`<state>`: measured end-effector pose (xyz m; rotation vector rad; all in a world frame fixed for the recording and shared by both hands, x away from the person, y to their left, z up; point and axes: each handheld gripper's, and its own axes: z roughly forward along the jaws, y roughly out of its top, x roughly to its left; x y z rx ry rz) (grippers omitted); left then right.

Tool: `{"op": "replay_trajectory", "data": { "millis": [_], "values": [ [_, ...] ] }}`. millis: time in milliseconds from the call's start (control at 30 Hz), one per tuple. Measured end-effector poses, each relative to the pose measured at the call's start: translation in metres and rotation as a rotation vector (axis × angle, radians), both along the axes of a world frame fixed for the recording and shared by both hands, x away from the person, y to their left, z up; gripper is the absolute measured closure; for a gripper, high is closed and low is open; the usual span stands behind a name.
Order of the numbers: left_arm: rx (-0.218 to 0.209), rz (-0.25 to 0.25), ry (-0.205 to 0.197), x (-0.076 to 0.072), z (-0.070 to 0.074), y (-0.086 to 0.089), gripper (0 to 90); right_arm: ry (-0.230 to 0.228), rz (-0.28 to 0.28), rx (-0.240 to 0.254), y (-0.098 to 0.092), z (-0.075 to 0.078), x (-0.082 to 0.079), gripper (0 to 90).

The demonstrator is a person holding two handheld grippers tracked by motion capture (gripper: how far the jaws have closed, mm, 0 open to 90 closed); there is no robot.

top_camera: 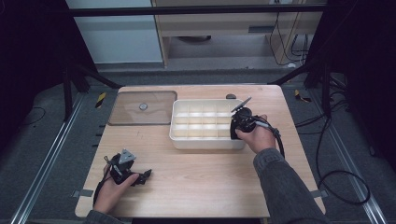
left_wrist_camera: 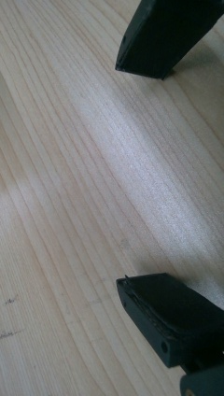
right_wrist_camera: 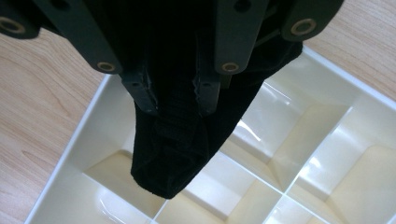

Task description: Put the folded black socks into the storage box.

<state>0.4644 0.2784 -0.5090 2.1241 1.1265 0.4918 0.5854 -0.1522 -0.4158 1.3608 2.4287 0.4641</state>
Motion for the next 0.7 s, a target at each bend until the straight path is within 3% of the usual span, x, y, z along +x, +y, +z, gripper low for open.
{"op": "replay_trajectory", "data": {
  "millis": [333, 700],
  "values": [
    [0.001, -0.001, 0.001, 0.000, 0.000, 0.000, 0.0, -0.015, -0.007, 0.029, -0.003, 0.003, -0.002, 67.0],
    [-0.001, 0.001, 0.000, 0.000, 0.000, 0.000, 0.0, -0.020, -0.011, 0.044, -0.009, 0.012, -0.001, 50.2]
  ]
}}
